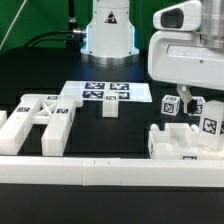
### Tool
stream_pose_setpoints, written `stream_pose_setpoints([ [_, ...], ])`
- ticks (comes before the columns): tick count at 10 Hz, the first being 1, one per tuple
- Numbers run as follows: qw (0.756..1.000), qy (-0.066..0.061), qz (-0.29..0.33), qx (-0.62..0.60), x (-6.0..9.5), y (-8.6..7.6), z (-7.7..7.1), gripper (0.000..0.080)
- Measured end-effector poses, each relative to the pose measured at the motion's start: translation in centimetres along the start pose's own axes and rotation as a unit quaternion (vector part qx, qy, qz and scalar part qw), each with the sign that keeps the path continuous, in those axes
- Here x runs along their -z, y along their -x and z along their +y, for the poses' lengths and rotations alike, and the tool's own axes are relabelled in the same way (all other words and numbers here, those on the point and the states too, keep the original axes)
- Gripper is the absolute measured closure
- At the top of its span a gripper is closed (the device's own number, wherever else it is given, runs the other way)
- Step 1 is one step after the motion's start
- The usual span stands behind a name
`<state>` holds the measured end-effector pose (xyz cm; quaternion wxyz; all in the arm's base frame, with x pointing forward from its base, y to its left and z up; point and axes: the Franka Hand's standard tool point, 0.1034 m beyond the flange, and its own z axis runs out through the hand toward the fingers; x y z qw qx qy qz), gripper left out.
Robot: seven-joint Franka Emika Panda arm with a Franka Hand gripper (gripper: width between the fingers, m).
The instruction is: Assemble chair
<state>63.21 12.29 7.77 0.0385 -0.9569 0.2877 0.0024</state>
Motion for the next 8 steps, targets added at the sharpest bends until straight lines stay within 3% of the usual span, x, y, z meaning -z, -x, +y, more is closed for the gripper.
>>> stream_pose_setpoints([
  [3,0.991,0.002,0.001,0.137,0.0,-0.1,0.1,0.0151],
  [4,0.972,0.009,-0.003,0.234,0.0,0.0,0.2,0.0151],
  [8,0.916,0.009,-0.021,0.4,-0.4,1.0,0.0,0.0151],
])
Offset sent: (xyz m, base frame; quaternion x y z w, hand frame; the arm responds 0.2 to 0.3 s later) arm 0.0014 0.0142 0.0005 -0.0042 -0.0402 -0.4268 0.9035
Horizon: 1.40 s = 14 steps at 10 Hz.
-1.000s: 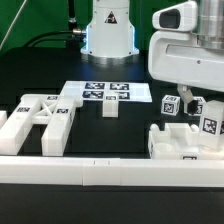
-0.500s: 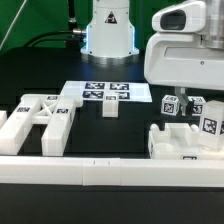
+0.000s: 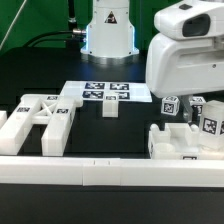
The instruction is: Assemble chair
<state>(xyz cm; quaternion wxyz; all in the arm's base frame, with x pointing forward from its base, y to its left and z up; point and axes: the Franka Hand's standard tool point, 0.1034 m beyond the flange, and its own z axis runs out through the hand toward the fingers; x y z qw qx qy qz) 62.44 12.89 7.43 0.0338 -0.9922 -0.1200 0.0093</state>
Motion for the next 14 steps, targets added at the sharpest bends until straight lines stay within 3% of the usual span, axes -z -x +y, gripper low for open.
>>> stream_pose_setpoints([
  [5,0.99,0.02,0.016,0.139,0.2,-0.5,0.0,0.0151],
  [7,0.99,0.02,0.015,0.136,0.1,-0.5,0.0,0.0391],
  [8,0.99,0.02,0.015,0.136,0.1,-0.5,0.0,0.0391],
  [9,0.991,0.021,0.015,0.135,0.1,-0.4,0.2,0.0509],
  [12,0.999,0.019,0.022,0.035,-0.1,-0.4,0.4,0.0509],
  [14,0.995,0.006,0.031,-0.095,-0.1,-0.4,0.7,0.0509],
])
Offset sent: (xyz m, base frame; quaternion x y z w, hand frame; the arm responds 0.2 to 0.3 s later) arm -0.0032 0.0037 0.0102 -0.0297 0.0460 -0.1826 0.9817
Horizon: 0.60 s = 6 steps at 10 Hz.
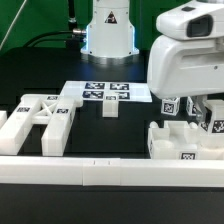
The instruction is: Assemble chair
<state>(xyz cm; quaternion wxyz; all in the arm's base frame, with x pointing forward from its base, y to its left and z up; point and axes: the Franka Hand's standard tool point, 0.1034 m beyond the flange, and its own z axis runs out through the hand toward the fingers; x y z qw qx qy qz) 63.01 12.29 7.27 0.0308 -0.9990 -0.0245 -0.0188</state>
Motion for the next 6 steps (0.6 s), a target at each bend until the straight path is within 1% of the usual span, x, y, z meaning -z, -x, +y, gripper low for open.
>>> stream_pose_setpoints([
  [3,0.996,-0.001,0.0,-0.086,0.0,-0.01,0.09,0.0509],
  [6,0.981,-0.002,0.0,-0.195,-0.06,0.01,0.2,0.0509],
])
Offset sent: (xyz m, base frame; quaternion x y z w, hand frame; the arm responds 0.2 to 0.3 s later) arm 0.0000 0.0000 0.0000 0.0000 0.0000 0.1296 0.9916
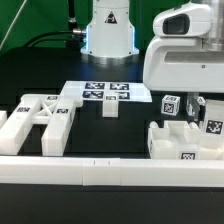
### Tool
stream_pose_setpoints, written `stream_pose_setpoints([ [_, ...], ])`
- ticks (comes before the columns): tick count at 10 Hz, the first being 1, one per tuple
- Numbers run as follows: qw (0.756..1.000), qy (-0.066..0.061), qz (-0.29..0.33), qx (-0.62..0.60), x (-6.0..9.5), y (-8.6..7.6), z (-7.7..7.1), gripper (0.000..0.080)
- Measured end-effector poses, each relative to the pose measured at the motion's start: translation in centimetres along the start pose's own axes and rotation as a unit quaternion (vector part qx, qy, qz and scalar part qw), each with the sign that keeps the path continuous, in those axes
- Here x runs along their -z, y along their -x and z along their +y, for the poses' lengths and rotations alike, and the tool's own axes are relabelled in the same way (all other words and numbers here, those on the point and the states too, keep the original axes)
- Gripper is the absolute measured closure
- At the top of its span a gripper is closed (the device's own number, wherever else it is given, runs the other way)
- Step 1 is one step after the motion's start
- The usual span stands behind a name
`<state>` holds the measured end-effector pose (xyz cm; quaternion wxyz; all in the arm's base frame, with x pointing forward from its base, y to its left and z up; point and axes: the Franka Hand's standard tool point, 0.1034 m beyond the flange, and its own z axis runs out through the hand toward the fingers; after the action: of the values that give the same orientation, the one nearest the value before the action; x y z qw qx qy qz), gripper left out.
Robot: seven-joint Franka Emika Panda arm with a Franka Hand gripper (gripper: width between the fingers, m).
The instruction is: Assemble chair
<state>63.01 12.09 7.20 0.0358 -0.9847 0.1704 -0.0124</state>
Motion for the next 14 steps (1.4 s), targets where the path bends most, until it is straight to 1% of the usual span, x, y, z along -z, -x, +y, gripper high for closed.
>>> stream_pose_setpoints([
  [1,0.998,-0.005,0.003,-0.058,-0.04,0.01,0.13,0.0509],
  [2,0.991,-0.01,-0.001,-0.136,-0.03,0.13,0.16,0.0509],
  [3,0.98,-0.01,-0.006,-0.2,-0.06,0.3,0.11,0.0509],
  [4,0.971,-0.007,-0.011,-0.237,-0.06,0.51,-0.04,0.0509],
  [5,0.961,-0.009,-0.013,-0.277,-0.07,0.54,-0.1,0.0509],
  [6,0.959,-0.009,-0.013,-0.284,-0.1,0.55,-0.11,0.043],
  [7,0.962,-0.009,-0.013,-0.273,-0.15,0.57,-0.11,0.043],
  [8,0.967,-0.008,-0.013,-0.254,-0.18,0.58,-0.1,0.025],
  [9,0.974,-0.004,-0.01,-0.225,-0.24,0.64,-0.15,0.025],
  [10,0.979,-0.005,-0.01,-0.206,-0.25,0.64,-0.14,0.0171],
  [12,0.992,-0.005,-0.01,-0.125,-0.27,0.63,-0.09,0.0156],
  [13,0.998,-0.004,-0.009,-0.066,-0.32,0.56,0.07,0.0151],
  [14,1.0,-0.003,-0.009,0.025,-0.46,0.45,0.41,0.015],
])
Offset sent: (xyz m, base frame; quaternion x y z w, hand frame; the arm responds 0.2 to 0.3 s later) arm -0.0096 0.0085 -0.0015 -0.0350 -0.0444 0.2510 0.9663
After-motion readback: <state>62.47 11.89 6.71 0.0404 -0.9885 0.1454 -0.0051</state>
